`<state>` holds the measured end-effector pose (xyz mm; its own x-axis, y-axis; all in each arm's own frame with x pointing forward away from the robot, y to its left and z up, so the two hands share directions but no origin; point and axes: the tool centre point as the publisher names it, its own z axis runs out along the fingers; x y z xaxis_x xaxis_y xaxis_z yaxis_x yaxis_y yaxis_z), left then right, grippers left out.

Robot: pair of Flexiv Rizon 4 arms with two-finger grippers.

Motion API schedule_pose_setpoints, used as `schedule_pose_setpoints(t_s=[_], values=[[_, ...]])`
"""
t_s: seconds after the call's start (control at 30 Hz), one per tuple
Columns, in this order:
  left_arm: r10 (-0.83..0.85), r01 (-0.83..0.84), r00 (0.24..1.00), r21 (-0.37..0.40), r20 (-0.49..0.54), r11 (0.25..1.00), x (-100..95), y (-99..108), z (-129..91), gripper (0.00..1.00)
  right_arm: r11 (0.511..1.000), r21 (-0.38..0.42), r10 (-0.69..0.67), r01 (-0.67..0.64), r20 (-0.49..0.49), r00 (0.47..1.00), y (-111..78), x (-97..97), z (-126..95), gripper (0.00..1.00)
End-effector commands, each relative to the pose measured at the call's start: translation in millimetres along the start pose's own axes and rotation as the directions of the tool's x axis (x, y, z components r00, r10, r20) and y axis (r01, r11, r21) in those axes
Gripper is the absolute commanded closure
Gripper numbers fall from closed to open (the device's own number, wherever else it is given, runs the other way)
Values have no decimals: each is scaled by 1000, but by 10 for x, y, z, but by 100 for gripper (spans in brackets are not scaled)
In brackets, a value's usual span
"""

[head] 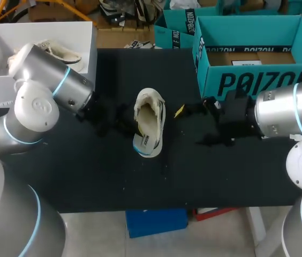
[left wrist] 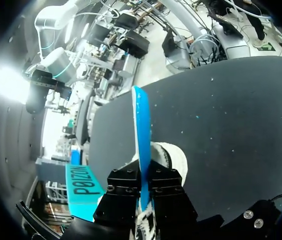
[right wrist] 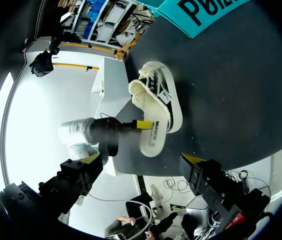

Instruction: Take the shoe out of the shoebox, open the shoe tongue, remove and reinsert the insole, then place the shoe into the shoebox

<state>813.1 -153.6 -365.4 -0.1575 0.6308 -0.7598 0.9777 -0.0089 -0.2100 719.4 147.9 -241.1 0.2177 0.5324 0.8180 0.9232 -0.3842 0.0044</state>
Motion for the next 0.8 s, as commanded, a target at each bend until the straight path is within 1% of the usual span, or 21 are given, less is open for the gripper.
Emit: schedule_pose_setpoints(t_s=[0.03, 0.33, 0.6, 0.7, 0.73, 0.77, 0.8], values=[[-5, 5, 1000, -25, 6, 1000, 2, 82, 80, 100, 1000, -1, 0, 0, 2, 1000, -3, 6, 8, 0], [-28, 30, 999, -70, 25, 997, -64, 336, 131, 100, 1000, -1, 0, 0, 2, 1000, -3, 6, 8, 0], [-42, 44, 999, -100, 24, 994, -71, 484, 169, 100, 1000, -1, 0, 0, 2, 1000, -3, 6, 8, 0], [-48, 50, 999, -106, 23, 993, -69, 501, 171, 100, 1000, -1, 0, 0, 2, 1000, -3, 6, 8, 0], [-51, 53, 998, -108, 22, 993, -73, 497, 164, 93, 1000, -1, 0, 0, 2, 1000, -3, 6, 8, 0], [-55, 57, 998, -109, 21, 992, -79, 482, 153, 67, 1000, -1, 0, 0, 2, 1000, -3, 6, 8, 0], [-55, 58, 998, -107, 22, 993, -84, 461, 138, 62, 1000, -1, 0, 0, 2, 1000, -3, 6, 8, 0]])
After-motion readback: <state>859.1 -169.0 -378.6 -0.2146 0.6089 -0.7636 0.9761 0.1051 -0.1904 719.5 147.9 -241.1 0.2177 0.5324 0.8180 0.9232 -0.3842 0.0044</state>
